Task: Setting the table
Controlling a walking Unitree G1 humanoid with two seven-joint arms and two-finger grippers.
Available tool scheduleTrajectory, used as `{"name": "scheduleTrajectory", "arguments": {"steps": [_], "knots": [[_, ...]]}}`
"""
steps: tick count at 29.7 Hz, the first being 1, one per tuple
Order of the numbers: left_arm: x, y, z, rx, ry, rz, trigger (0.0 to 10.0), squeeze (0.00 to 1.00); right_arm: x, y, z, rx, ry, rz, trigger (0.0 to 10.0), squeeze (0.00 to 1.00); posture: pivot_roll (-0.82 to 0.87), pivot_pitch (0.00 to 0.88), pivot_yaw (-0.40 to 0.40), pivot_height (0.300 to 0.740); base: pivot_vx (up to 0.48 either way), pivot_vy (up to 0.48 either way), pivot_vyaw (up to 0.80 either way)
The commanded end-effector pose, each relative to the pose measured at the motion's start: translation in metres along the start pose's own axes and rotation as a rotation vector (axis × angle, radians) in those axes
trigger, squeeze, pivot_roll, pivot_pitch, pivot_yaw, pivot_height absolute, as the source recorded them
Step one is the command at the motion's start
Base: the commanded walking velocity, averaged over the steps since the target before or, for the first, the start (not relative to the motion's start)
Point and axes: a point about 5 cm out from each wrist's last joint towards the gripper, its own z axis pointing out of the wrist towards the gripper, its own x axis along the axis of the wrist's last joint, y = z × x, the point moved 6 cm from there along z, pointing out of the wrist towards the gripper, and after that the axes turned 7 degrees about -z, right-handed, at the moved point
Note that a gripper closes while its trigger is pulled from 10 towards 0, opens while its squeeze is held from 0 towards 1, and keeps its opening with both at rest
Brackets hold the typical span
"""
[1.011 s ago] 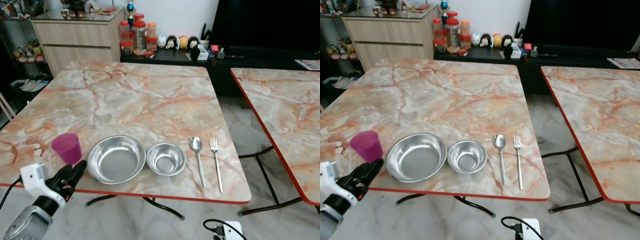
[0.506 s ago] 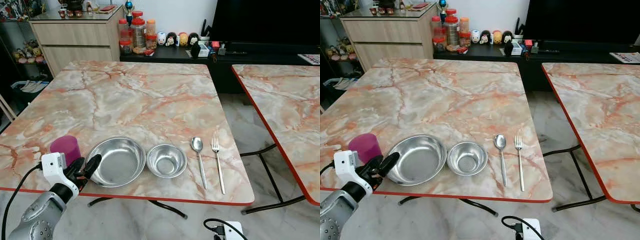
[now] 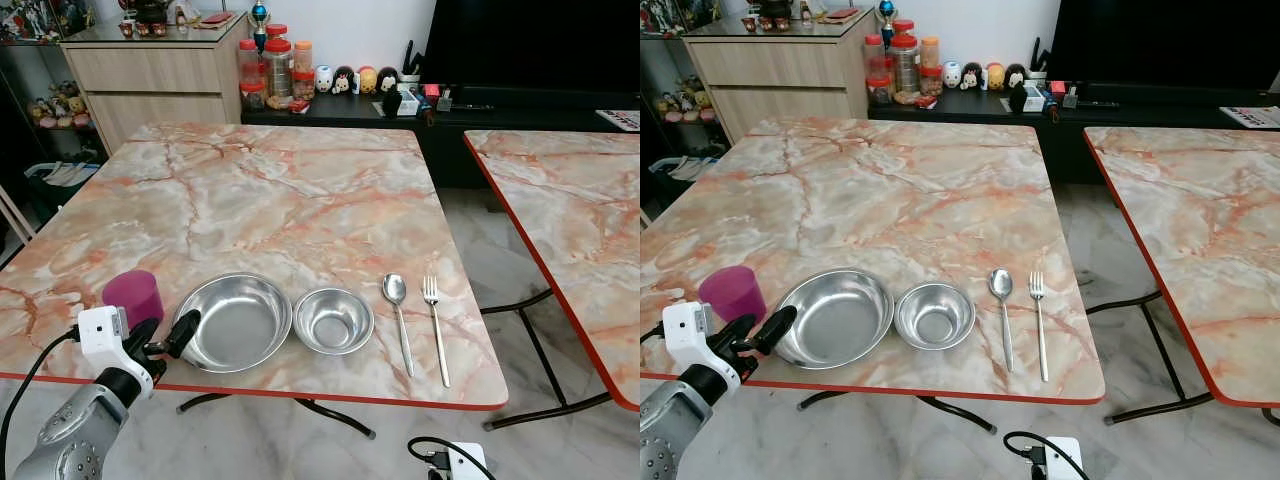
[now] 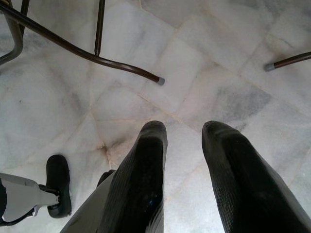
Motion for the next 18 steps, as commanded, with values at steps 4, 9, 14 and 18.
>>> {"name": "scheduleTrajectory", "arguments": {"steps": [4,9,14,18], "knots": [[-0.008,-0.006,0.002,0.04,-0.056,0.038,10.0,0.0,0.005,0.002,0.001,-0.012,0.01,0.018,10.0,0.0,0.06,0.0,-0.02,0.74,0.0,0.0,0.0],[-0.018,-0.005,0.008,0.049,-0.098,0.039,10.0,0.0,0.004,0.001,0.001,-0.012,0.009,0.023,10.0,0.0,0.05,0.0,-0.016,0.74,0.0,0.0,0.0],[-0.023,-0.006,0.014,0.073,-0.115,0.047,10.0,0.0,0.004,0.001,0.001,-0.013,0.011,0.024,10.0,0.0,0.05,0.0,-0.014,0.74,0.0,0.0,0.0],[-0.029,-0.008,0.017,0.094,-0.148,0.036,10.0,0.0,0.004,0.001,0.001,-0.015,0.01,0.029,10.0,0.0,0.05,0.0,-0.01,0.74,0.0,0.0,0.0]]}}
